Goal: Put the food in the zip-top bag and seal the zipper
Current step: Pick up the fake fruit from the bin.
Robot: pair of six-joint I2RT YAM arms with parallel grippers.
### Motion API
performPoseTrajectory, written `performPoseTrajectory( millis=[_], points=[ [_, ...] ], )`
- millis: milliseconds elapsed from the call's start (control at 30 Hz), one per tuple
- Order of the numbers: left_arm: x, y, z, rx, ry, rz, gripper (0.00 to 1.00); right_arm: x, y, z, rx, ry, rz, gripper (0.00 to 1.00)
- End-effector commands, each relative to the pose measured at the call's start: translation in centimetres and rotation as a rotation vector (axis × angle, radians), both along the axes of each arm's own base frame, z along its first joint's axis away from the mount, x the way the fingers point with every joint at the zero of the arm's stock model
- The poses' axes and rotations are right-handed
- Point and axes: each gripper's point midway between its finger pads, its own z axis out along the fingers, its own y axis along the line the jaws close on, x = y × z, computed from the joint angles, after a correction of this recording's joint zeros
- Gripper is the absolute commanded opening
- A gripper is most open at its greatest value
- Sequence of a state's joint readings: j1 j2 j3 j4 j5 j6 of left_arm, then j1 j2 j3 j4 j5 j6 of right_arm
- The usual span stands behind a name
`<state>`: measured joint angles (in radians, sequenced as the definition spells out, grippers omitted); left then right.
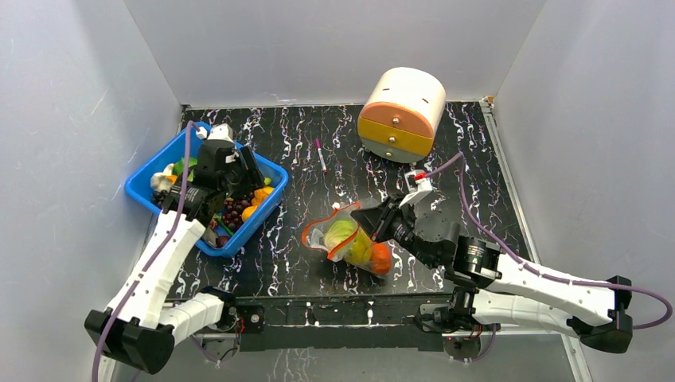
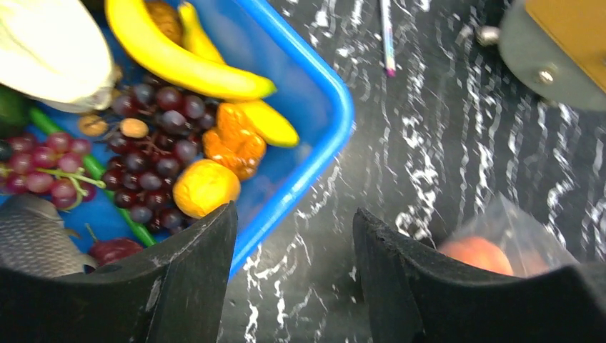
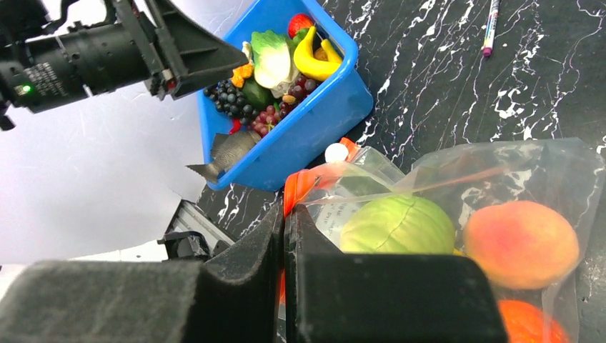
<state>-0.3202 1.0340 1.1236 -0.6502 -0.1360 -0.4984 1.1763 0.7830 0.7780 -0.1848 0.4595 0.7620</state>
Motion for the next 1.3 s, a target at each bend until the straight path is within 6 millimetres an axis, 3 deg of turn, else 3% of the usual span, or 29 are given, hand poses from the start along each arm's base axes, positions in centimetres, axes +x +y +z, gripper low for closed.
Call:
performPoseTrajectory(
  millis=[0,267,433,667,967,1267],
  points=[
    [2.5,3.2,-0.4,0.105,-0.062,0.185,0.58,-0.6,-0.4,3.0,0.119,-0.03,0.014,0.0],
    [6.6,8.2,-3.9,0.11,0.017,0.376,0.57,-1.5,0.0,4.8,0.117,-0.071,0.086,0.0],
    [8.6,10.6,-5.9,0.061,0.059,0.434,0.54,-1.8,0.1,4.7,0.111,-0.069,0.102,0.0],
    [10.4,10.4,-8.9,0.02,0.102,0.437,0.52,-1.8,0.5,3.7,0.101,-0.06,0.109,0.0],
    [11.2,11.6,-11.4,0.029,0.12,0.47,0.5,-1.6,0.6,3.4,0.094,-0.057,0.103,0.0],
    [11.9,11.6,-14.6,-0.029,0.187,0.459,0.51,-1.5,0.8,3.0,0.086,-0.048,0.101,0.0]
  ],
)
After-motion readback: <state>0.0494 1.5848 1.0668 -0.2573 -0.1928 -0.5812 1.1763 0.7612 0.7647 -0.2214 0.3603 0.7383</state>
